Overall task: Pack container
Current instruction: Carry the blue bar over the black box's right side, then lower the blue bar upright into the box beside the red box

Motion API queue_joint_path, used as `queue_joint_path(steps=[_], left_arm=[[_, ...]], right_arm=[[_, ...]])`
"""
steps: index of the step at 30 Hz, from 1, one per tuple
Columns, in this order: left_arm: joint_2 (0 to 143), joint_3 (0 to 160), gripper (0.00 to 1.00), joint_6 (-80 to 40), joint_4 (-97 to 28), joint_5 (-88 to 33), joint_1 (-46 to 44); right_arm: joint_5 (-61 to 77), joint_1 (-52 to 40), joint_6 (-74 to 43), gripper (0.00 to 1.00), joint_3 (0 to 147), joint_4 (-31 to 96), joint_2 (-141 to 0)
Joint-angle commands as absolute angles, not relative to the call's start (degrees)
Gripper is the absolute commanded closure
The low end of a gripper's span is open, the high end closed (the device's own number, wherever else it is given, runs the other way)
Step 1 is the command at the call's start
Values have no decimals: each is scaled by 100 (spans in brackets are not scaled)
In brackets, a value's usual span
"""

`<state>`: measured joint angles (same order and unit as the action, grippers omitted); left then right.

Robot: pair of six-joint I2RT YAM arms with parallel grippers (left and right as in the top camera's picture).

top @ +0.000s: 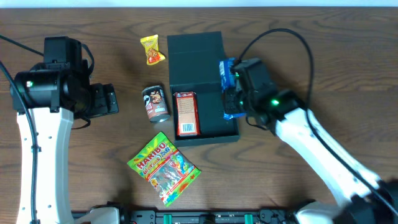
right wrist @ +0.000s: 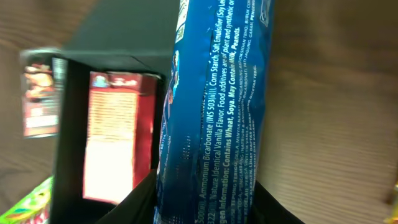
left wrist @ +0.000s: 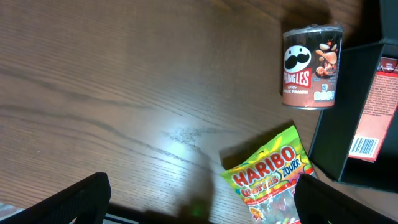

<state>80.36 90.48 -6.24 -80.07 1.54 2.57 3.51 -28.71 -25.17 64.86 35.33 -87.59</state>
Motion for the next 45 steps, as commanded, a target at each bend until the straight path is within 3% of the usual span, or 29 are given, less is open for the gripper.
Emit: queue_joint_path(steps=[1, 20, 36, 39, 41, 45], left_arm=[[8036, 9059, 5, -711, -8016, 189, 283], [8036, 9059, 5, -711, -8016, 189, 283], [8036, 9059, 5, -709, -8016, 189, 283], [8036, 9059, 5, -711, -8016, 189, 283], [8036, 9059, 5, -711, -8016, 189, 283], [8036, 9059, 5, -711, -8016, 189, 283]], right_arm=[[596, -2985, -2871, 80, 6534, 3465, -9065], [314, -3345, -3343, 74, 5913, 3485, -9367], [-69, -3334, -3330, 56, 6010, 3557, -9306], [-71, -3334, -3232, 57, 6132, 3562, -9170], [-91, -3334, -3155, 67, 6206, 3566, -9050], [-108, -3334, -3035, 69, 6394, 3817, -8735]])
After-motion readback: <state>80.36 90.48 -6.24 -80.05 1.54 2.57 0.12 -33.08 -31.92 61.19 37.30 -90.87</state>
